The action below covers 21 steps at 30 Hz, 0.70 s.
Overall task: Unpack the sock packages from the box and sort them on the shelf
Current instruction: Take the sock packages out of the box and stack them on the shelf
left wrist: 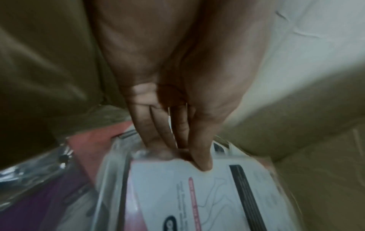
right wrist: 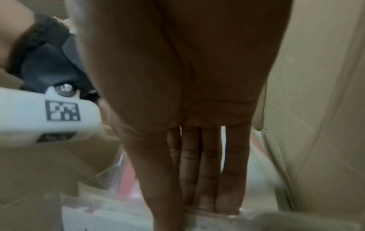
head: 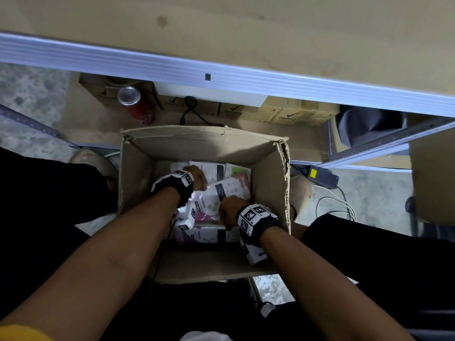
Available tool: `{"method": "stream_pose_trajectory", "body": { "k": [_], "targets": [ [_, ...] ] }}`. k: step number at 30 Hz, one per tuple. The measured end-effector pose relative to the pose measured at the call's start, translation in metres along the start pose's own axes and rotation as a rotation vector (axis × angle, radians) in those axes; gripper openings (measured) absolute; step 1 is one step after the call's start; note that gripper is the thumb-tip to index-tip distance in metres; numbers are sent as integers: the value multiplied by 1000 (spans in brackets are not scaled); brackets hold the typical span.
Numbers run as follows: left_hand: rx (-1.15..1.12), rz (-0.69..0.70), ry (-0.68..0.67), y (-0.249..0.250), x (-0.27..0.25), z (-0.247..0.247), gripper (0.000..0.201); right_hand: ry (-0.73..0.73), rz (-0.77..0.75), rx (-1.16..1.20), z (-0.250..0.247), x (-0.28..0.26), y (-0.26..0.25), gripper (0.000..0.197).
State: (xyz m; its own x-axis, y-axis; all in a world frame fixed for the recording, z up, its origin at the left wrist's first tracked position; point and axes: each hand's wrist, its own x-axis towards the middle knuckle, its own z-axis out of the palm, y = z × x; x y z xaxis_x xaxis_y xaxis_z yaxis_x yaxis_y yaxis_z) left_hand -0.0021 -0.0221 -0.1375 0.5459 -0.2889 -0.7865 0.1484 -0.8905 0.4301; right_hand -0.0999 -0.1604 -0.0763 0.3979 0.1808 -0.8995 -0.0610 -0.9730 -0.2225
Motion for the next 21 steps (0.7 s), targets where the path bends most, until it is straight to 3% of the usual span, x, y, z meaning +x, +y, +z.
{"method": "stream_pose_trajectory", "body": {
  "k": [2,5,6,8,12,17,21],
  "targets": [
    [-43,-53,-24,-6,-2,-5,8,-4,2,5,0,-1,0,44],
    [-120,-86,-80,-6,-2,12,20,26,-4,0,1,-1,0,44],
    [-161,-81,-94,-2,-4,19,15,42,-9,3,2,-2,0,44],
    [-123,-61,-122,6,-3,31,6,70,-17,4,6,-2,0,38],
    [24,-40,-124,15,-2,52,23,96,-19,5,9,-1,0,27],
    [-83,12,-137,26,4,69,29,86,-26,42,4,2,4,64],
    [-72,-26,-103,27,3,71,32,70,-1,18,2,0,4,58]
  ]
}}
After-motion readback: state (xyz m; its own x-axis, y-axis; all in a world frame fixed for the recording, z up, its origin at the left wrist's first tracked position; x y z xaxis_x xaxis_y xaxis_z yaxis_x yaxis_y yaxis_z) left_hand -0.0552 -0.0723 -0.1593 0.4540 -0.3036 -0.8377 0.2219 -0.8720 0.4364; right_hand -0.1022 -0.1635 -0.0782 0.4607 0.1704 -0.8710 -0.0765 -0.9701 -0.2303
